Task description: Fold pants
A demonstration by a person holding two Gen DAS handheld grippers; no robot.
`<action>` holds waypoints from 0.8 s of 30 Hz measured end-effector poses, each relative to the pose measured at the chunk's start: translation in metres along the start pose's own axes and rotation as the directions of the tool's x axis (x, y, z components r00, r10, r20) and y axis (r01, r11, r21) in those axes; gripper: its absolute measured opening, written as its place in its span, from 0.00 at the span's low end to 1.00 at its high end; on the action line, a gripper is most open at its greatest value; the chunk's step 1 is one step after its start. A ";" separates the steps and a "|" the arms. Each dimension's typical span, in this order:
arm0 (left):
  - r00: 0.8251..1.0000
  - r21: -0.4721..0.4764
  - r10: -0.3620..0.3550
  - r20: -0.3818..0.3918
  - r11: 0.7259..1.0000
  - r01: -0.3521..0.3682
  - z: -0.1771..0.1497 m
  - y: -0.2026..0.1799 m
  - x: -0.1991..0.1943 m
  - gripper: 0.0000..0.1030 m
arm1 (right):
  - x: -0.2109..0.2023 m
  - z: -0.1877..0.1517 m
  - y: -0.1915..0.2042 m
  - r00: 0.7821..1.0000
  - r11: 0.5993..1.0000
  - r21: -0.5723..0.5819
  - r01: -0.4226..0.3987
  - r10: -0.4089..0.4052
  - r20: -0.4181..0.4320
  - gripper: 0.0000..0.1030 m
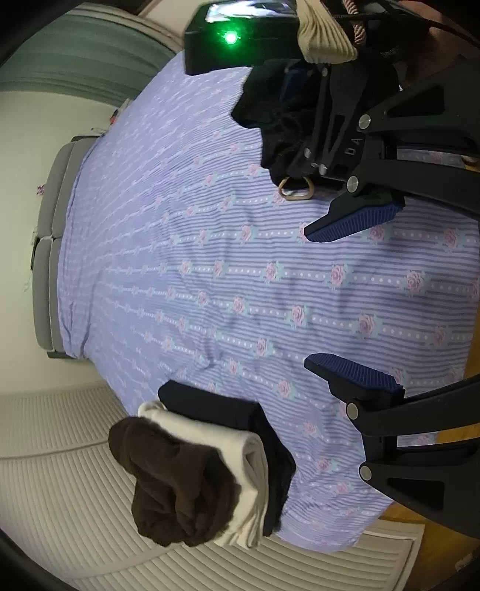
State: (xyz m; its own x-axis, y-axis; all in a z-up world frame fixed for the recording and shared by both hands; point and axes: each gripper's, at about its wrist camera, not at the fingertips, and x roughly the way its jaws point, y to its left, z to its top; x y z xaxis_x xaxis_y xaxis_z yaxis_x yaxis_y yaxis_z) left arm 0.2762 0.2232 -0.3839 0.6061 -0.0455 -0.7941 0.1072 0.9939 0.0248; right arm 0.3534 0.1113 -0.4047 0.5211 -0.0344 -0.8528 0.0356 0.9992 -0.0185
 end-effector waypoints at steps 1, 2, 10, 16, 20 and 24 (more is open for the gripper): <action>1.000 -0.005 0.003 0.001 1.000 -0.003 0.000 0.001 -0.002 0.60 | 0.002 -0.001 0.001 0.999 1.000 0.004 -0.031 0.031 -0.011 0.89; 1.000 -0.010 0.005 -0.001 1.000 -0.005 0.001 0.002 -0.003 0.60 | 0.006 -0.003 0.000 0.997 0.998 0.009 -0.069 0.069 -0.028 0.93; 1.000 -0.031 0.000 0.009 1.000 0.000 0.011 -0.010 -0.014 0.60 | 0.022 0.007 -0.017 0.960 0.968 0.057 -0.245 0.250 -0.122 1.00; 1.000 -0.036 -0.008 0.027 0.999 0.009 0.024 -0.042 -0.037 0.60 | -0.028 0.023 -0.055 0.910 0.917 0.053 -0.396 0.400 -0.107 0.99; 0.998 -0.047 -0.046 0.047 0.998 0.048 0.028 -0.078 -0.053 0.65 | -0.058 0.036 -0.086 0.860 0.865 -0.021 -0.502 0.496 -0.118 0.98; 0.996 -0.051 -0.087 0.032 0.995 0.089 0.025 -0.123 -0.048 0.66 | -0.069 0.056 -0.119 0.859 0.835 -0.205 -0.511 0.493 -0.138 0.82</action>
State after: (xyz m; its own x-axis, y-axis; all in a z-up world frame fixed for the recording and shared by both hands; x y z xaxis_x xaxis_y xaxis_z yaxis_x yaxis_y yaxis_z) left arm 0.2537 0.1002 -0.3334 0.6191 -0.1352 -0.7736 0.1201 0.9898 -0.0768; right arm 0.3609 -0.0059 -0.3147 0.3477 0.4655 -0.8139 -0.4114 0.8558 0.3137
